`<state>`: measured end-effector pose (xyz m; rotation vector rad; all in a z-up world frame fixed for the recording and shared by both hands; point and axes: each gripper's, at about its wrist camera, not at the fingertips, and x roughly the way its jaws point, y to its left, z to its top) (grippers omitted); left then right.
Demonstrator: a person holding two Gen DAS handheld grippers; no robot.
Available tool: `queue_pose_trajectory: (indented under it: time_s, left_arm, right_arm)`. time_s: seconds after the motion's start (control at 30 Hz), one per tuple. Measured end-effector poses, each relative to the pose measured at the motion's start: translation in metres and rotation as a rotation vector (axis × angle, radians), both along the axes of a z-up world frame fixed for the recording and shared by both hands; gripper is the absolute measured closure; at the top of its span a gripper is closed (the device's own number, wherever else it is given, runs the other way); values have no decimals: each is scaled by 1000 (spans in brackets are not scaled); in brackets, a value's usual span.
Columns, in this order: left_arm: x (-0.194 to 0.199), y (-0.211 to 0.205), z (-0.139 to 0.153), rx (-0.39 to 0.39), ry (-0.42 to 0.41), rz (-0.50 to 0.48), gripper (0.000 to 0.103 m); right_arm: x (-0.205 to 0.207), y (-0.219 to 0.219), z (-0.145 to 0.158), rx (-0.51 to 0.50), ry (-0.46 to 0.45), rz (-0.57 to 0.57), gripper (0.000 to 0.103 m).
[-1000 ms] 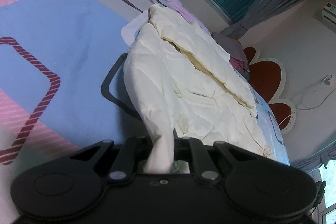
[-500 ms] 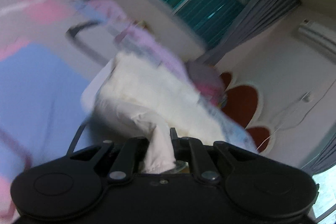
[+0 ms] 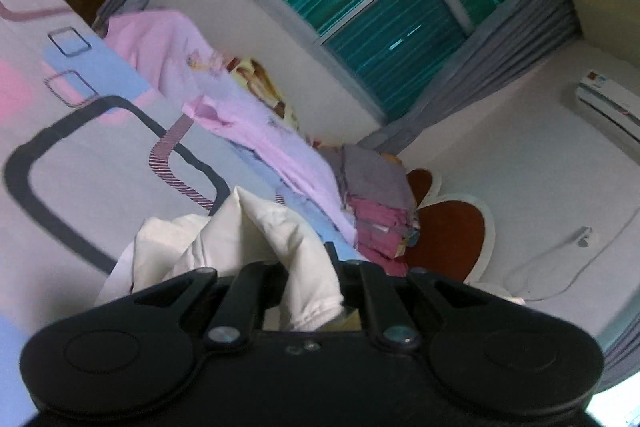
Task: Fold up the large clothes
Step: 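Grasp the jacket hem with the left gripper while the right gripper grasps it too, lift, then carry the held hem over the jacket body with both grippers, release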
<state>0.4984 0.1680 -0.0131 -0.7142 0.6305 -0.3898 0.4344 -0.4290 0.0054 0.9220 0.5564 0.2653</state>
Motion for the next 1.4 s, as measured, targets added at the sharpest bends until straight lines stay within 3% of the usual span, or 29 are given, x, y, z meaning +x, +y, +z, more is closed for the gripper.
queue_pose_trajectory:
  time_s: [0.13, 0.3, 0.33, 0.37, 0.4, 0.47, 0.5, 0.53, 0.57, 0.7, 0.83, 0.87, 0.9, 0.93, 1.0, 1.03, 1.07, 1.1, 1.27, 1.4]
  left_arm:
    - [44, 0, -25, 28, 60, -25, 93]
    - [89, 9, -60, -38, 132, -26, 84]
    - [94, 11, -66, -60, 138, -23, 80]
    - [101, 14, -69, -80, 146, -17, 78]
    - [109, 18, -74, -112, 158, -1, 70]
    - [112, 26, -76, -145, 126, 45, 39]
    - [111, 30, -73, -124, 101, 80, 9]
    - [107, 34, -70, -76, 68, 132, 1]
    - [106, 36, -69, -37, 51, 142, 1]
    - [121, 31, -77, 74, 90, 12, 5]
    - [139, 9, -86, 240, 131, -110, 18]
    - [145, 3, -88, 269, 135, -141, 23]
    - [151, -2, -90, 288, 146, -167, 37]
    - [156, -7, -93, 299, 163, -196, 55]
    - [160, -15, -98, 311, 172, -232, 77]
    - [161, -18, -98, 320, 165, -232, 86]
    - [160, -21, -96, 327, 142, -226, 92]
    - [157, -20, -93, 313, 115, -216, 96]
    - [148, -7, -81, 195, -29, -144, 96]
    - [164, -15, -97, 229, 27, -132, 96]
  right_arm:
    - [51, -5, -36, 39, 81, -26, 89]
    - [89, -17, -79, 84, 152, -66, 88]
    - [94, -19, -86, 91, 157, -73, 85]
    - [97, -21, -92, 92, 163, -85, 71]
    - [99, -24, -96, 89, 168, -109, 60]
    - [94, -28, -91, 16, 131, -193, 10]
    - [89, -30, -87, -23, 105, -215, 8]
    - [89, -33, -86, -48, 84, -193, 8]
    - [90, -33, -84, -82, 91, -158, 8]
    - [104, -18, -86, -296, 109, -19, 8]
    - [124, -1, -98, -402, 140, 64, 9]
    - [130, 4, -102, -412, 152, 85, 23]
    - [137, 9, -108, -420, 170, 111, 34]
    - [143, 15, -114, -425, 183, 135, 55]
    - [147, 23, -119, -458, 181, 177, 70]
    - [146, 28, -118, -496, 167, 189, 85]
    - [143, 30, -115, -522, 151, 182, 94]
    - [139, 29, -112, -535, 120, 160, 94]
    - [129, 26, -98, -565, 19, 71, 95]
    - [150, 34, -116, -589, 81, 42, 95]
